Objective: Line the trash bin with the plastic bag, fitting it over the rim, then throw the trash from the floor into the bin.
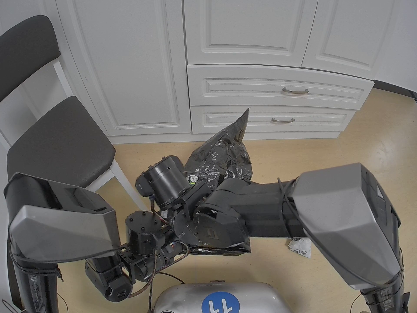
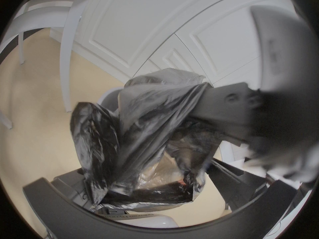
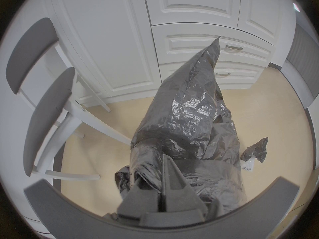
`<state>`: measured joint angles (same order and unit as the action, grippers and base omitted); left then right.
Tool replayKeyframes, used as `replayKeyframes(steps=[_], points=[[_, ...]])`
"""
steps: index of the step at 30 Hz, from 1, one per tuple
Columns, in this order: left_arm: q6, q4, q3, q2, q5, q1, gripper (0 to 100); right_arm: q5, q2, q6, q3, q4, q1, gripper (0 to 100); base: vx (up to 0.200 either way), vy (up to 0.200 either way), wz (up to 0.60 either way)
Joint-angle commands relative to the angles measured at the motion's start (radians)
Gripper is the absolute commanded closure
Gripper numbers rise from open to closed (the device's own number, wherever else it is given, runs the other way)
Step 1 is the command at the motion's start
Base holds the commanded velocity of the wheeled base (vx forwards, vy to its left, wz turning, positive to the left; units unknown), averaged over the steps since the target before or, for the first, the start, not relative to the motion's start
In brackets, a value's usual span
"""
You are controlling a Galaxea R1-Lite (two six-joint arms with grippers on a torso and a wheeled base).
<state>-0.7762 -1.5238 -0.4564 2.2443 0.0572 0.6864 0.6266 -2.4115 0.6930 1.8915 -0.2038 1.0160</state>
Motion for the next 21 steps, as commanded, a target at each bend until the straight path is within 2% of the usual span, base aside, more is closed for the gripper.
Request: replayKeyframes(steps=[1, 14, 15, 21], points=[[0.002, -0.01, -0.027, 0.048, 0.001, 0.016, 0, -0.002, -0.005, -0.003, 0.0, -0.003, 0.018, 100, 0.0, 0.0, 0.0], [-0.012, -0.013, -0.031, 0.048, 0.024, 0.012, 0, -0.002, 0.002, -0.003, -0.002, -0.003, 0.019, 100, 0.0, 0.0, 0.0], [-0.012, -0.013, -0.028, 0.046, 0.026, 0.01, 100, -0.002, 0.002, -0.003, -0.002, -0.003, 0.018, 100, 0.0, 0.0, 0.0], [-0.012, -0.013, -0.013, 0.04, 0.027, 0.012, 100, -0.002, 0.002, -0.003, -0.009, -0.003, 0.009, 100, 0.0, 0.0, 0.0]])
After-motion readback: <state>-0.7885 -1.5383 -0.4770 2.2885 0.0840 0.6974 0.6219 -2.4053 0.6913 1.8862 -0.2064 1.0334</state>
